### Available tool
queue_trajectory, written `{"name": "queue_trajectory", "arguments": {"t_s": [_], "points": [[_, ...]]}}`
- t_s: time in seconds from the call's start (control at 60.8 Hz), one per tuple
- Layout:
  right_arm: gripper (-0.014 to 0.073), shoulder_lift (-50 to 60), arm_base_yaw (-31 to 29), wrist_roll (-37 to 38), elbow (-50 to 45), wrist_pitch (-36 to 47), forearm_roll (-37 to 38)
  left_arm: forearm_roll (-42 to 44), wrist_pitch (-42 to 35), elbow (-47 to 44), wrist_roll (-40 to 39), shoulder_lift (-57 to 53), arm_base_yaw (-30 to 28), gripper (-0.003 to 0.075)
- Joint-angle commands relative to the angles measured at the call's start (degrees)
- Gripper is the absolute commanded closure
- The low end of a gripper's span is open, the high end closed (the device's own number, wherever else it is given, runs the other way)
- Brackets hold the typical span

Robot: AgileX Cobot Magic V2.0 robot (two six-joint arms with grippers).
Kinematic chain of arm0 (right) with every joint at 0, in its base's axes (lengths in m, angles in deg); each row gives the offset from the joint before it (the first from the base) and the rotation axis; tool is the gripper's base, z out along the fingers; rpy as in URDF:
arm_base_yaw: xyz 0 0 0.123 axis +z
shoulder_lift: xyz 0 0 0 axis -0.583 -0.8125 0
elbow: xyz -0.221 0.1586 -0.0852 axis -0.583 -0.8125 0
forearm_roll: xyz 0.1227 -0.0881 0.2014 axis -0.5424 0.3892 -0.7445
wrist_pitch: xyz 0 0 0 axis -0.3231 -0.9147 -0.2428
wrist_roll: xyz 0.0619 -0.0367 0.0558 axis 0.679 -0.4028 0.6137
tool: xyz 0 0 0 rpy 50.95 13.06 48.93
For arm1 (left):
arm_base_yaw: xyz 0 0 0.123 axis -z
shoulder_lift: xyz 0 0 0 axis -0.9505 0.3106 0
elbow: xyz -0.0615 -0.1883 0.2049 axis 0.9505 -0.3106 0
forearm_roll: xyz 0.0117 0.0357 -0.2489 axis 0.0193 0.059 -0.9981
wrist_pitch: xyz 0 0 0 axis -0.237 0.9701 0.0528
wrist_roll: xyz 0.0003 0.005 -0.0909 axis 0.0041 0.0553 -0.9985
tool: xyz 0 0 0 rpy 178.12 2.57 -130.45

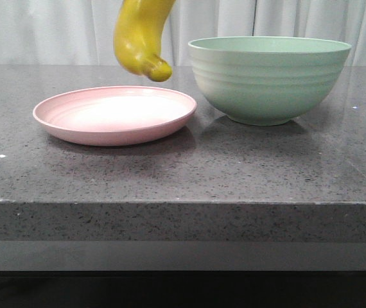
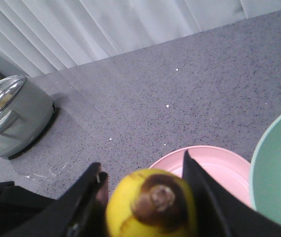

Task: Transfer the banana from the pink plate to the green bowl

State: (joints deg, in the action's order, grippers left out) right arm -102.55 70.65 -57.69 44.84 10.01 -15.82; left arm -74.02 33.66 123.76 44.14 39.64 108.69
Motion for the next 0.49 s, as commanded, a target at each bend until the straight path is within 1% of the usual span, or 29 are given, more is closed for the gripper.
{"name": "queue_trajectory", "arguments": {"t_s": [0.0, 0.165, 0.296, 0.477], "points": [[0.0526, 1.96, 0.01, -0.79, 1.91, 3.70, 0.70, -0.89, -3.68, 1.87, -0.10, -1.77, 0.41, 0.0167], [0.0526, 1.96, 0.01, -1.27, 1.91, 3.30, 0.76, -0.16, -1.68, 1.97, -0.10, -2.30, 0.41, 0.0166], [0.0526, 1.96, 0.01, -1.27, 1.91, 0.87, 1.88, 1.00, 0.86, 1.85, -0.10, -3.76, 0.41, 0.0166], [0.0526, 1.96, -1.24, -1.27, 2.03, -0.29, 3.15, 2.97, -1.52, -2.53, -0.10, -7.82, 0.15, 0.0166]]}}
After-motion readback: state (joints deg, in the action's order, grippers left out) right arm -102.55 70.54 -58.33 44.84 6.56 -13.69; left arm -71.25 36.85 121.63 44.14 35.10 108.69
